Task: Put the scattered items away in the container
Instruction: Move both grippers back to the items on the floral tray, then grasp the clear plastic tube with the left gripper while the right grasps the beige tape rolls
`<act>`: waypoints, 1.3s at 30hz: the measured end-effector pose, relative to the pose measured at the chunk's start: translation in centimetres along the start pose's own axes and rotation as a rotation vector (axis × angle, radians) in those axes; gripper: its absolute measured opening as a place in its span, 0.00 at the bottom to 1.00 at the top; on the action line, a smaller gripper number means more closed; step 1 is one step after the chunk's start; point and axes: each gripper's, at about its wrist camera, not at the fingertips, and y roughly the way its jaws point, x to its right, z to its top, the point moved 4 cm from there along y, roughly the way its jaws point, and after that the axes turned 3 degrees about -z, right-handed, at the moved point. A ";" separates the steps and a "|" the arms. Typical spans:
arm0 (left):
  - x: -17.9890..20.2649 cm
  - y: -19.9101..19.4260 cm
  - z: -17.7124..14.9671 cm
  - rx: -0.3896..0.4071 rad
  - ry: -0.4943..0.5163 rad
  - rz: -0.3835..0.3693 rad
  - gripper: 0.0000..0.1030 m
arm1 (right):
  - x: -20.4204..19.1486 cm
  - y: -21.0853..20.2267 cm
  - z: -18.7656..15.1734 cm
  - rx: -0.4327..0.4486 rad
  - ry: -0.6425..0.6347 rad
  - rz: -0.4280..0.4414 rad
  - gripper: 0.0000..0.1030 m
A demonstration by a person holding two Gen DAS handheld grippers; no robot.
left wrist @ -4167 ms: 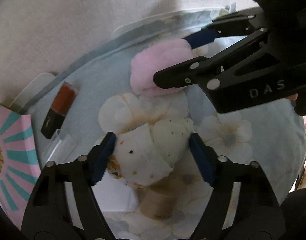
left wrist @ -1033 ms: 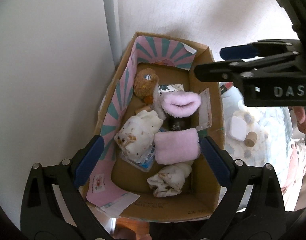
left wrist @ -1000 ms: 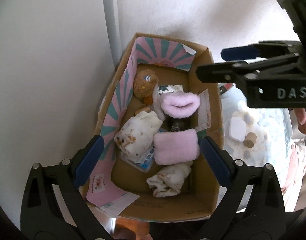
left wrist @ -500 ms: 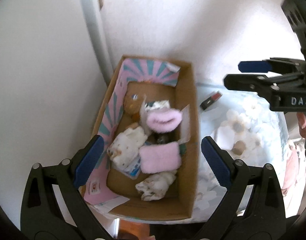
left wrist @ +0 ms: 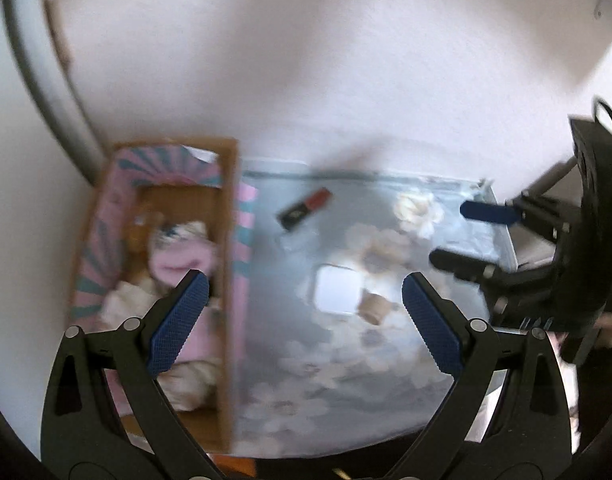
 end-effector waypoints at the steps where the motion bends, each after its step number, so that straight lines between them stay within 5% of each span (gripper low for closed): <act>1: 0.5 0.6 -0.1 -0.003 -0.009 -0.004 0.95 | 0.2 0.1 -1.0 0.007 -0.003 -0.021 0.59; 8: 2.6 8.5 -1.0 -0.059 -0.066 0.075 0.94 | 0.4 2.8 -7.7 0.044 -0.004 0.035 0.59; 14: 1.2 14.6 -1.5 -0.031 -0.177 0.132 0.85 | -0.6 6.6 -11.8 0.075 -0.050 0.062 0.60; 22: -1.3 18.1 -1.7 -0.023 -0.267 0.173 0.73 | -1.6 9.8 -12.3 0.119 -0.103 0.058 0.60; 30: -2.4 19.2 -1.3 -0.020 -0.285 0.178 0.44 | -2.0 11.4 -11.1 0.143 -0.117 0.077 0.59; 33: -2.5 19.3 -0.9 -0.023 -0.269 0.189 0.43 | -2.2 12.2 -10.8 0.124 -0.128 0.089 0.48; 35: -2.5 19.3 -0.8 -0.025 -0.268 0.185 0.43 | -2.3 12.6 -10.7 0.110 -0.136 0.096 0.30; 39: -2.5 18.8 -0.7 -0.027 -0.267 0.166 0.43 | -2.2 12.5 -10.5 0.108 -0.140 0.083 0.25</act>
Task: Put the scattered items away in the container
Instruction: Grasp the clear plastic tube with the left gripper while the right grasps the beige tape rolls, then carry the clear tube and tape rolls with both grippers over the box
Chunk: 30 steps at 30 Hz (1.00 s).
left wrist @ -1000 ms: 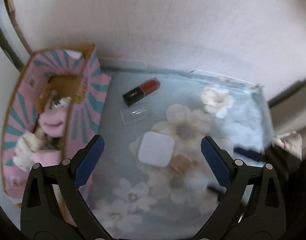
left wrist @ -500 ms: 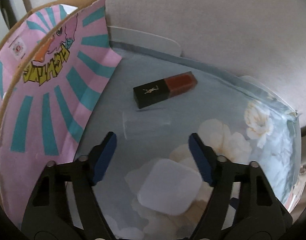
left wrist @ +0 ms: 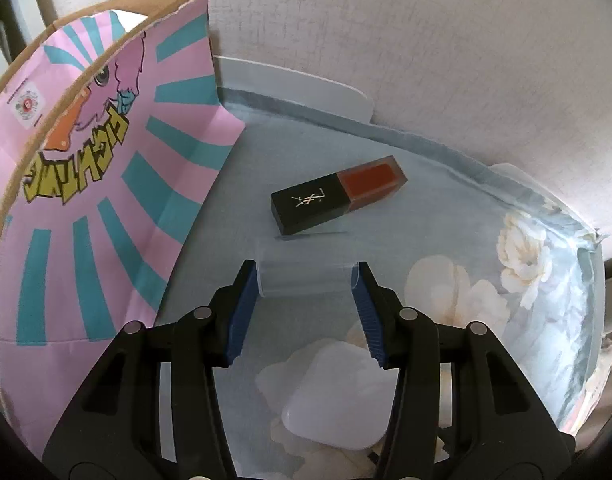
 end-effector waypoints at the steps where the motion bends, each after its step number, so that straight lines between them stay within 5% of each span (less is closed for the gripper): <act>1: 0.1 -0.3 0.0 0.000 0.005 -0.006 0.43 | 0.1 -0.2 0.0 0.006 0.007 0.003 0.25; 19: 2.4 -12.2 1.8 0.004 0.182 -0.130 0.43 | 2.3 -5.7 3.1 -0.035 0.158 -0.010 0.25; 30: -3.6 -17.4 3.8 0.071 0.145 -0.130 0.43 | 0.6 -7.8 10.8 -0.011 0.100 -0.007 0.25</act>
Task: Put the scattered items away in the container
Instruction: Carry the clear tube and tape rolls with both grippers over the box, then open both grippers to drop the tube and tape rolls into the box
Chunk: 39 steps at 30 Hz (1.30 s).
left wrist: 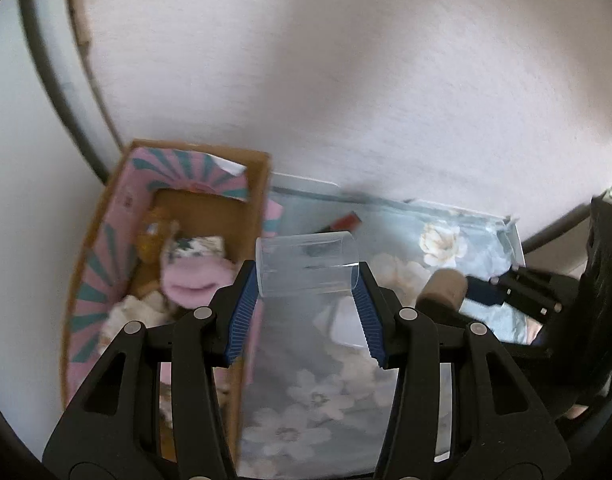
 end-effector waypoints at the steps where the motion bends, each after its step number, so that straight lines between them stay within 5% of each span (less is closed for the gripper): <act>1: -0.8 -0.4 0.2 0.004 -0.005 0.001 0.43 | -0.6 0.0 1.1 0.002 -0.019 0.003 0.25; 10: -7.4 -1.9 -0.6 0.000 -0.063 0.028 0.43 | -5.0 1.8 8.4 0.001 -0.103 0.069 0.25; 19: -13.1 -1.3 -3.0 -0.036 -0.101 0.070 0.43 | -9.6 6.7 11.3 -0.071 -0.141 0.092 0.25; 39: -13.8 1.1 -5.6 -0.072 -0.047 -0.013 0.45 | -14.2 12.5 13.3 -0.168 -0.214 0.127 0.25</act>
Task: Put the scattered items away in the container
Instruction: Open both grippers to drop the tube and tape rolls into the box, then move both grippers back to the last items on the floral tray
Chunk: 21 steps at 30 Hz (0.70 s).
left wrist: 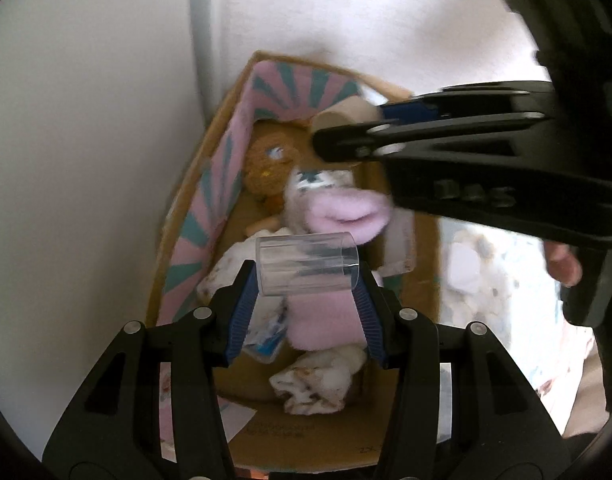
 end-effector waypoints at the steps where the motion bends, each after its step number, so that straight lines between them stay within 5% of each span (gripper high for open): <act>1: 0.2 0.0 0.0 -0.003 0.004 -0.015 0.49 | 0.0 0.1 0.0 -0.008 -0.003 -0.012 0.25; 3: 0.6 0.3 0.0 -0.027 0.011 -0.017 0.94 | 0.0 0.5 0.0 -0.038 -0.010 -0.035 0.37; 4: 0.7 0.4 0.0 -0.030 0.017 -0.011 1.00 | 0.0 0.6 -0.1 -0.054 -0.010 -0.045 0.57; 5: 1.0 0.4 0.0 -0.025 0.028 -0.011 1.00 | 0.2 0.7 -0.3 -0.068 -0.003 -0.041 0.63; 12: 1.2 0.1 -0.2 -0.012 0.027 -0.001 1.00 | 1.8 -1.0 -1.0 -0.061 0.079 -0.051 0.63; 21: 1.2 -1.7 0.0 0.024 0.007 0.001 1.00 | 3.3 -4.8 -0.8 0.045 0.132 -0.135 0.63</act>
